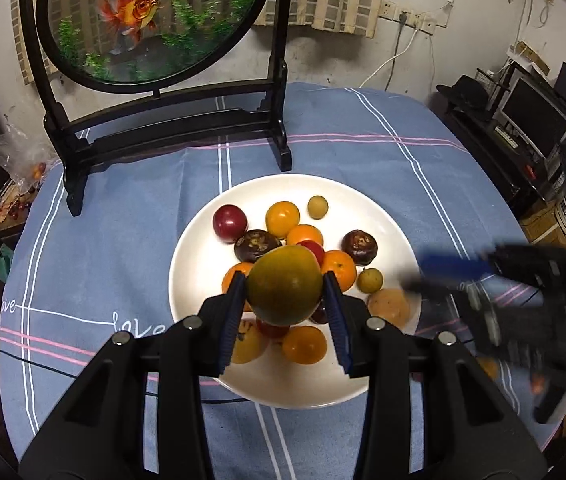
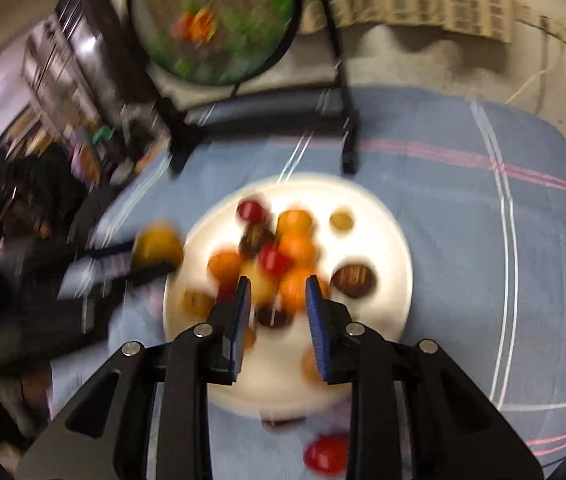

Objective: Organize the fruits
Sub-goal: 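Carry both fruits onto the white plate and open both grippers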

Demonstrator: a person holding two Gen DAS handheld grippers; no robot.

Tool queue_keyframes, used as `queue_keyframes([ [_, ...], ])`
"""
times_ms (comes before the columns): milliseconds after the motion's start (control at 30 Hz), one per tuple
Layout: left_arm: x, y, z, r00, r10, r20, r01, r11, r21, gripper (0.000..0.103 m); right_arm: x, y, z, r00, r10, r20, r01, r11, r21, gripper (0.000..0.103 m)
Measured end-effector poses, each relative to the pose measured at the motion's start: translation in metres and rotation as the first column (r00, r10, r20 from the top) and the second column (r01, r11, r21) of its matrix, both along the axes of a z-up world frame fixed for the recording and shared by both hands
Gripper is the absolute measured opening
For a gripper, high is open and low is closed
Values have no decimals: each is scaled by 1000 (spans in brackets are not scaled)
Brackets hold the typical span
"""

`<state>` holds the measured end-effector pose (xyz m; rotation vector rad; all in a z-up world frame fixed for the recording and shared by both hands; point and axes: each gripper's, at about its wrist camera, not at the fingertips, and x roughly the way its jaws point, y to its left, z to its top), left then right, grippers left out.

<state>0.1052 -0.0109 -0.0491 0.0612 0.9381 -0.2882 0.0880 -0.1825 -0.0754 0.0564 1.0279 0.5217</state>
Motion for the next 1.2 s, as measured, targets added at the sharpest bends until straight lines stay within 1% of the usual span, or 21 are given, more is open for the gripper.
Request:
queue_keyframes([
  [67, -2, 4, -1, 1000, 5, -6, -5, 1000, -11, 40, -41, 4, -15, 997, 76, 21, -73, 989, -132, 34],
  [100, -4, 6, -2, 1000, 7, -8, -7, 1000, -20, 40, -54, 7, -23, 995, 101, 22, -95, 979, -182, 42],
  [133, -6, 8, -2, 1000, 12, -11, -13, 999, -32, 40, -70, 13, -34, 991, 128, 34, -116, 962, -248, 61],
  [200, -9, 10, -3, 1000, 19, -14, -20, 999, -44, 40, -80, 20, -46, 987, 156, 31, -142, 951, -275, 62],
  [267, -11, 10, -2, 1000, 20, -18, -21, 999, -45, 40, -77, 26, -56, 990, 141, 27, -128, 952, -277, 62],
  [367, -15, 11, 0, 1000, 19, -11, -19, 999, -35, 40, -62, 32, -62, 994, 108, 5, -103, 961, -256, 62],
  [433, -17, 14, 1, 1000, 24, -10, -24, 999, -38, 40, -49, 39, -76, 996, 73, -50, -85, 945, -315, 62],
  [467, -18, 15, 1, 1000, 27, -9, -28, 999, -39, 40, -44, 41, -81, 996, 64, -60, -80, 940, -333, 63],
  [500, -18, 16, 2, 999, 31, -9, -31, 999, -43, 40, -43, 43, -82, 997, 66, -51, -79, 942, -328, 62],
  [533, -19, 18, 2, 999, 32, -12, -33, 998, -46, 40, -39, 44, -82, 995, 74, -65, -89, 953, -290, 48],
  [567, -20, 18, 1, 999, 32, -11, -33, 998, -44, 40, -37, 46, -83, 993, 84, -88, -106, 954, -279, 40],
  [600, -21, 19, 1, 999, 33, -10, -33, 999, -41, 40, -38, 49, -82, 991, 98, -94, -121, 950, -288, 31],
  [633, -23, 20, 1, 999, 31, -13, -32, 999, -41, 40, -42, 50, -79, 989, 113, -91, -136, 945, -299, 31],
  [667, -23, 21, 0, 999, 30, -14, -31, 999, -42, 40, -46, 49, -74, 989, 121, -90, -142, 947, -286, 31],
  [800, -24, 21, -1, 1000, 26, -17, -26, 999, -46, 40, -60, 30, -52, 988, 105, -111, -125, 972, -197, 31],
  [900, -21, 16, 3, 1000, 15, -12, -15, 998, -58, 40, -55, 13, -29, 993, 68, -94, -80, 988, -133, 32],
  [1000, -17, 10, 8, 1000, 4, 3, -4, 999, -54, 40, -34, 3, 2, 1000, 17, -22, -18, 999, -50, 32],
  [1067, -12, 5, 12, 1000, -6, 12, 7, 999, -48, 40, -14, 1, 23, 999, -21, 45, 22, 1000, -12, 32],
  [1100, -10, 2, 13, 1000, -12, 16, 13, 999, -41, 40, -4, 3, 29, 997, -32, 69, 32, 999, -4, 32],
  [1133, -7, -2, 12, 1000, -19, 21, 19, 1000, -16, 40, 2, 4, 31, 996, -38, 80, 38, 999, -1, 32],
  [1200, -4, -7, 10, 1000, -25, 19, 25, 1000, 3, 40, 21, 8, 30, 995, -50, 87, 51, 999, -3, 32],
])
